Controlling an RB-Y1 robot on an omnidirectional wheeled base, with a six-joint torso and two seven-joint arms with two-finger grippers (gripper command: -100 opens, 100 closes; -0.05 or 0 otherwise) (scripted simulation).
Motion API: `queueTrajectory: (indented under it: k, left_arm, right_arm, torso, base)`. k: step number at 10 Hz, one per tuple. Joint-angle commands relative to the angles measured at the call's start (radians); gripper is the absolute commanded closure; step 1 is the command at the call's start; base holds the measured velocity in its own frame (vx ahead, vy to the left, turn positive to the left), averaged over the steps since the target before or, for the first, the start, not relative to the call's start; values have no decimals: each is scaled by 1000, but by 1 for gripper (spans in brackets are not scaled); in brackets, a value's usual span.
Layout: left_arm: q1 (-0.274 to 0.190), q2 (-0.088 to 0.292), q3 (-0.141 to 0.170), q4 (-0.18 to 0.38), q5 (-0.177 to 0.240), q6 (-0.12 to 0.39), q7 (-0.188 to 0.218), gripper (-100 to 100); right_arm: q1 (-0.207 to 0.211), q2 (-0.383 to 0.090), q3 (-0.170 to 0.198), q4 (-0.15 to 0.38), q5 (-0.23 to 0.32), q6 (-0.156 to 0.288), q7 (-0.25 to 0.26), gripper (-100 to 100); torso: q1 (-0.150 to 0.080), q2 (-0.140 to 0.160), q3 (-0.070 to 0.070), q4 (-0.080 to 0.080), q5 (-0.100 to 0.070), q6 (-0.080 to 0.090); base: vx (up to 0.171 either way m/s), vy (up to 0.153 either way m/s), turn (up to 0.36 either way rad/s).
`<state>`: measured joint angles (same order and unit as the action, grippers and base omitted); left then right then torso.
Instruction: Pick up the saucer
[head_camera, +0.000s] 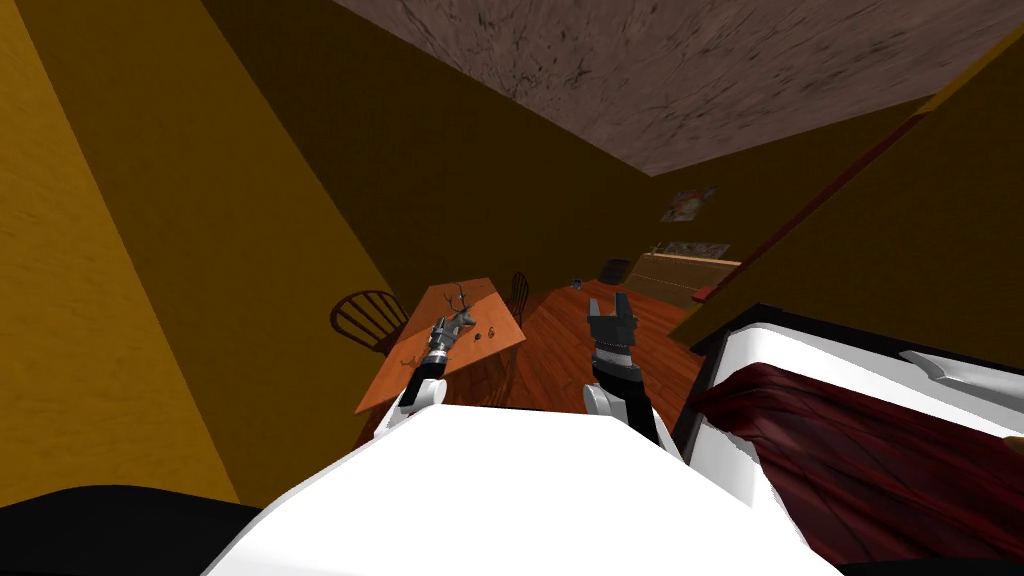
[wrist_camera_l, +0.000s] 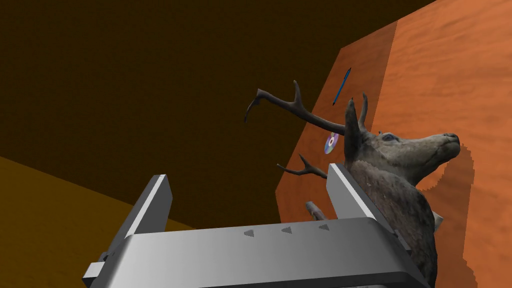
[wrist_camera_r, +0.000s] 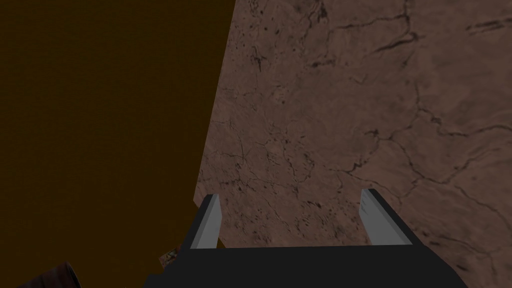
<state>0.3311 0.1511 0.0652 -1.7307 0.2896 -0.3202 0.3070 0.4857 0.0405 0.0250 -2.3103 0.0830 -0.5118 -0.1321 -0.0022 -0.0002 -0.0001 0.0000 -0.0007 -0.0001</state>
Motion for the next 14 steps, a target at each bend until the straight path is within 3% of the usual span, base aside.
queueTrajectory:
  k: [1, 2, 3, 5, 7, 10, 11, 12, 13, 14]
  left_arm:
    - [-9, 1, 2, 37, 14, 6, 11, -100]
    - [-29, 3, 7, 76, 44, 20, 31, -100]
    - [-29, 3, 7, 92, 44, 20, 31, -100]
    - [-71, 7, 18, 171, 106, 47, 71, -100]
    - [-71, 7, 18, 203, 106, 47, 71, -100]
    - [-117, 12, 29, 303, 168, 74, 111, -100]
    - [-117, 12, 29, 316, 168, 74, 111, -100]
    - [-141, 14, 35, 352, 199, 88, 131, -100]
    - [-141, 14, 35, 371, 199, 88, 131, -100]
    - [-165, 15, 41, 414, 231, 101, 150, -100]
  right_arm:
    - [0, 0, 0, 0, 0, 0, 0, 0]
    - [0, 0, 0, 0, 0, 0, 0, 0]
    - [0, 0, 0, 0, 0, 0, 0, 0]
    - [0, 0, 0, 0, 0, 0, 0, 0]
    - [0, 0, 0, 0, 0, 0, 0, 0]
    - [0, 0, 0, 0, 0, 0, 0, 0]
    - [0, 0, 0, 0, 0, 0, 0, 0]
    - [0, 0, 0, 0, 0, 0, 0, 0]
    - [0, 0, 0, 0, 0, 0, 0, 0]
    - [0, 0, 0, 0, 0, 0, 0, 0]
  torso:
    - [0, 0, 0, 0, 0, 0]
    - [1, 0, 0, 0, 0, 0]
    - [1, 0, 0, 0, 0, 0]
    - [1, 0, 0, 0, 0, 0]
    - [1, 0, 0, 0, 0, 0]
    - [2, 0, 0, 0, 0, 0]
    - [2, 0, 0, 0, 0, 0]
    - [2, 0, 0, 0, 0, -1]
    - [2, 0, 0, 0, 0, 0]
    - [3, 0, 0, 0, 0, -1]
  base:
    - [10, -29, -46]
    - [15, -26, -91]
    - [12, -18, -57]
    - [13, -21, -124]
    - [10, -13, -19]
    - [10, -6, -83]
    - [11, 0, -57]
    - [8, 0, -107]
    - [7, 2, -52]
    - [10, 3, -93]
